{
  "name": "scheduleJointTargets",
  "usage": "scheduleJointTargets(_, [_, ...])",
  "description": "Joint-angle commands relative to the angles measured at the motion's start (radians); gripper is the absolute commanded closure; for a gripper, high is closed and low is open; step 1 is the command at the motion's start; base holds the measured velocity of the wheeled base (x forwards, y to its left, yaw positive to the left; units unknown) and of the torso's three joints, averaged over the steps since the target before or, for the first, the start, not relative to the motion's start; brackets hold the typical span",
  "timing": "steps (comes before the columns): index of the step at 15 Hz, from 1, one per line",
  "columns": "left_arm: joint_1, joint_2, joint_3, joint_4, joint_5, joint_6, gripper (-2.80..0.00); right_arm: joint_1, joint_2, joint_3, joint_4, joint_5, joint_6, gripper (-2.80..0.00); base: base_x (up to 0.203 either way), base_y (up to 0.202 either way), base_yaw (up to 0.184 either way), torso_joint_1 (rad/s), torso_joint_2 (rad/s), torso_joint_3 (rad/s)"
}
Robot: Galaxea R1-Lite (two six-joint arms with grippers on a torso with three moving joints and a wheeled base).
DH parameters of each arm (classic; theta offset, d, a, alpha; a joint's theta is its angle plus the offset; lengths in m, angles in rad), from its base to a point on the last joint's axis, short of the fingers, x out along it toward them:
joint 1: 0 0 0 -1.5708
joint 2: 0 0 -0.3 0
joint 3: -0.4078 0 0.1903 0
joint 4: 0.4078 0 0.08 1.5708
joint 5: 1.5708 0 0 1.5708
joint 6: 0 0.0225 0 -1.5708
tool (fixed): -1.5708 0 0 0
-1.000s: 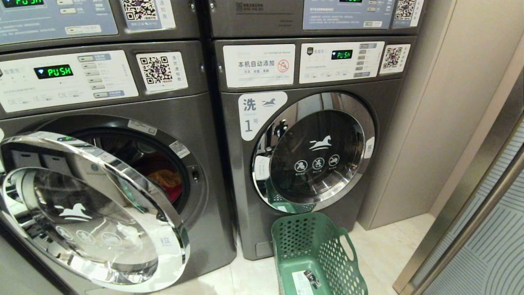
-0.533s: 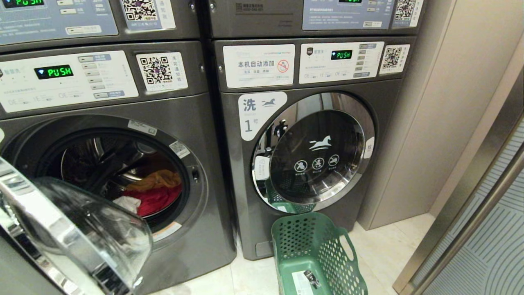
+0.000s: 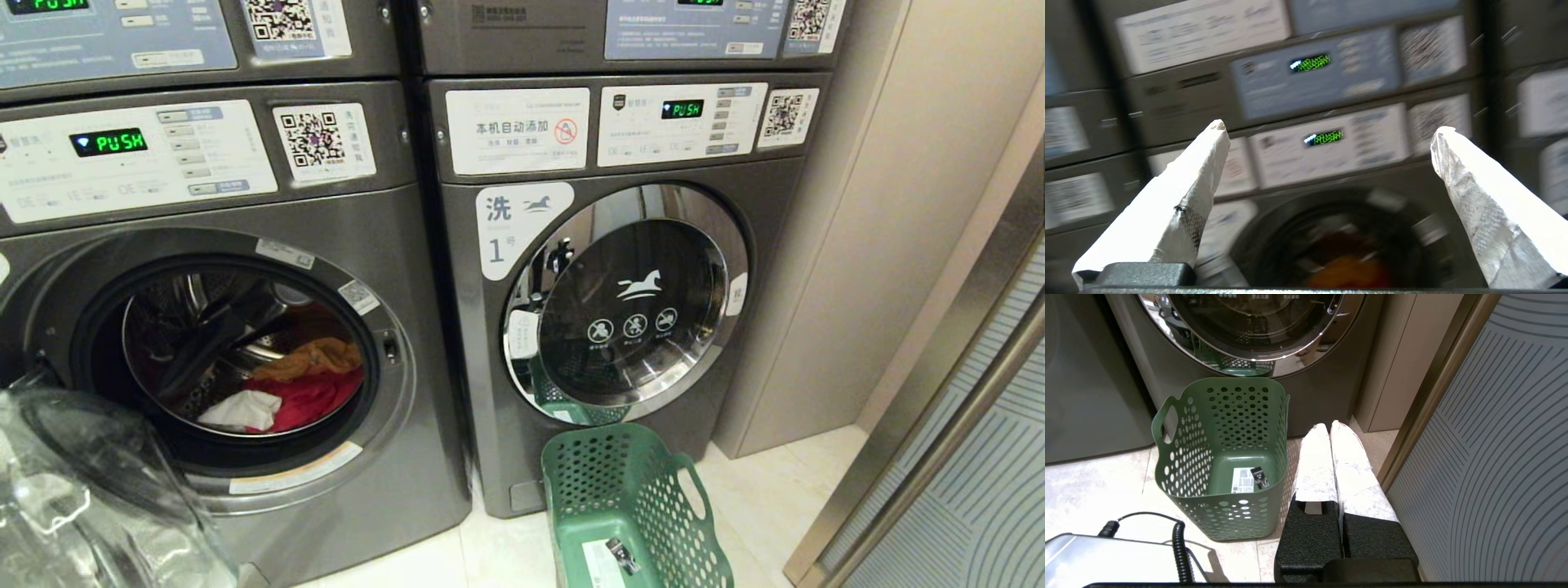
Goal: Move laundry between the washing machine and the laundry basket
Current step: Open the lid of the washing machine
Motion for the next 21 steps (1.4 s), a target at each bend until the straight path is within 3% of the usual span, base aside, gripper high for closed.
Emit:
scheduleJointTargets(1, [-0.109, -0.083, 0.05, -0.003, 0.197, 0.221, -2.8, 0.0, 0.001, -0.001, 0.001, 0.002, -0.001, 0.0, 0.0, 0.0, 0.0, 0.0, 0.0, 0.0])
scheduleJointTargets(3, [-0.183, -0.103, 0.067, -0.002, 0.278, 0.263, -2.8, 0.0, 0.001, -0.001, 0.001, 0.0, -0.001, 0.0, 0.0, 0.0, 0.0, 0.0, 0.0, 0.0])
scheduleJointTargets(13, [-0.56, -0.17, 0.134, -0.006, 0.458, 0.414, -2.8, 0.0, 0.001, -0.001, 0.001, 0.002, -0.001, 0.0, 0.0, 0.0, 0.0, 0.0, 0.0, 0.0])
scheduleJointTargets(18, [-0.798, -0.047, 0.13, -0.057, 0.485, 0.415, -2.8, 0.0, 0.001, -0.001, 0.001, 0.0, -0.001, 0.0, 0.0, 0.0, 0.0, 0.0, 0.0, 0.0])
scheduleJointTargets(21, [-0.831, 0.064, 0.117, -0.088, 0.528, 0.334, -2.8, 0.0, 0.001, -0.001, 0.001, 0.001, -0.001, 0.0, 0.0, 0.0, 0.0, 0.0, 0.0, 0.0])
